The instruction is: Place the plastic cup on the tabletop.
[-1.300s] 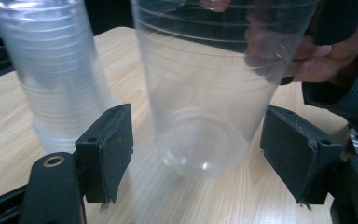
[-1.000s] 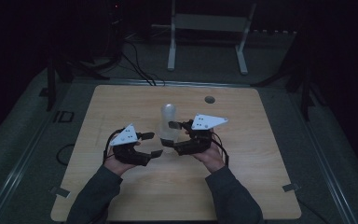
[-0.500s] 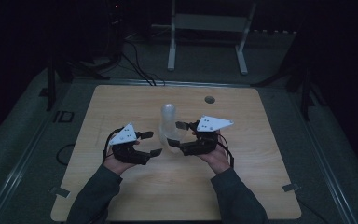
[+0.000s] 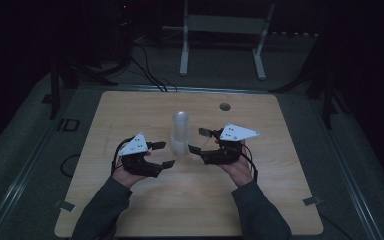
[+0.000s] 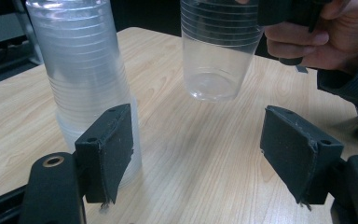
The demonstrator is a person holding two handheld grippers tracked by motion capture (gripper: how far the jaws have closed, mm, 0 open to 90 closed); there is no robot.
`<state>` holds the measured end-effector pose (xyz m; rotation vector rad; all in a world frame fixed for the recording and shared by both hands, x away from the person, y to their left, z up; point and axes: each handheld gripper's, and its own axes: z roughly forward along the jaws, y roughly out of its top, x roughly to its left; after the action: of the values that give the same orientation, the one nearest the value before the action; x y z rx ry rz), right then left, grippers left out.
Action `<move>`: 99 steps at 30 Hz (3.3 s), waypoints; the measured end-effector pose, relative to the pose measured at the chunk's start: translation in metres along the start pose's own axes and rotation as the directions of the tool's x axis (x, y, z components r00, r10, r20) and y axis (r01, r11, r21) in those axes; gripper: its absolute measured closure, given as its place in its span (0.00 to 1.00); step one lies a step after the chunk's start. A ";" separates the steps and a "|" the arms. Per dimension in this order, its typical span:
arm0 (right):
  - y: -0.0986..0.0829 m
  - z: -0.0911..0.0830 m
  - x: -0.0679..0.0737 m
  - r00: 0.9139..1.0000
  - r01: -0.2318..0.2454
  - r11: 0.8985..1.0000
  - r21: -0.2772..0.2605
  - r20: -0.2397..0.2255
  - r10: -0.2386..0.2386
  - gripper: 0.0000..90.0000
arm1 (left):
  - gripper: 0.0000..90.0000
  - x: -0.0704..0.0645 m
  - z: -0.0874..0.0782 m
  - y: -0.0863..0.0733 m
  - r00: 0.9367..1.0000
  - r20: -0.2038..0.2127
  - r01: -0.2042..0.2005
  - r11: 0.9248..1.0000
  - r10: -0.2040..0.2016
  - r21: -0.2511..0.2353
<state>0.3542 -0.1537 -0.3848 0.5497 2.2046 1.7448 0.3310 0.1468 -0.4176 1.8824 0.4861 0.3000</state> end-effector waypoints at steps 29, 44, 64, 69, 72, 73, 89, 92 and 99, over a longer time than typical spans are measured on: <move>-0.015 -0.024 -0.017 0.990 -0.013 1.000 0.006 0.140 0.013 0.32 | 0.29 0.002 -0.001 -0.001 1.000 -0.020 0.004 1.000 -0.004 -0.002; -0.023 -0.030 -0.026 0.981 -0.029 0.999 0.014 0.191 0.026 0.32 | 0.29 0.002 -0.003 -0.001 1.000 -0.027 0.005 1.000 -0.005 -0.006; -0.029 -0.035 -0.030 0.974 -0.036 0.999 -0.009 0.225 0.037 0.32 | 0.29 0.002 -0.002 -0.001 1.000 -0.027 0.002 1.000 -0.003 -0.003; -0.032 -0.034 -0.030 0.974 -0.039 0.999 -0.009 0.222 0.040 0.32 | 0.29 0.002 -0.002 -0.001 1.000 -0.028 0.004 1.000 -0.004 -0.004; -0.033 -0.033 -0.030 0.975 -0.041 0.999 -0.008 0.219 0.042 0.32 | 0.29 0.002 -0.001 -0.001 1.000 -0.027 0.004 1.000 -0.004 -0.004; -0.033 -0.032 -0.030 0.975 -0.043 0.999 -0.011 0.218 0.044 0.32 | 0.29 0.002 -0.001 -0.001 1.000 -0.027 0.005 1.000 -0.005 -0.004; -0.039 -0.026 -0.032 0.975 -0.058 0.998 -0.016 0.214 0.060 0.32 | 0.29 0.002 -0.001 -0.001 1.000 -0.023 0.006 1.000 -0.006 -0.006; -0.041 -0.025 -0.032 0.975 -0.059 0.998 -0.016 0.212 0.061 0.32 | 0.29 0.002 0.000 -0.001 1.000 -0.024 0.006 1.000 -0.006 -0.005; -0.045 -0.023 -0.033 0.976 -0.066 0.998 -0.009 0.209 0.066 0.32 | 0.29 0.002 -0.001 -0.001 1.000 -0.026 0.003 1.000 -0.003 -0.004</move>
<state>0.3678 -0.1974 -0.4243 0.7774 2.0602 1.6371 0.3323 0.1490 -0.4180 1.8752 0.5056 0.3233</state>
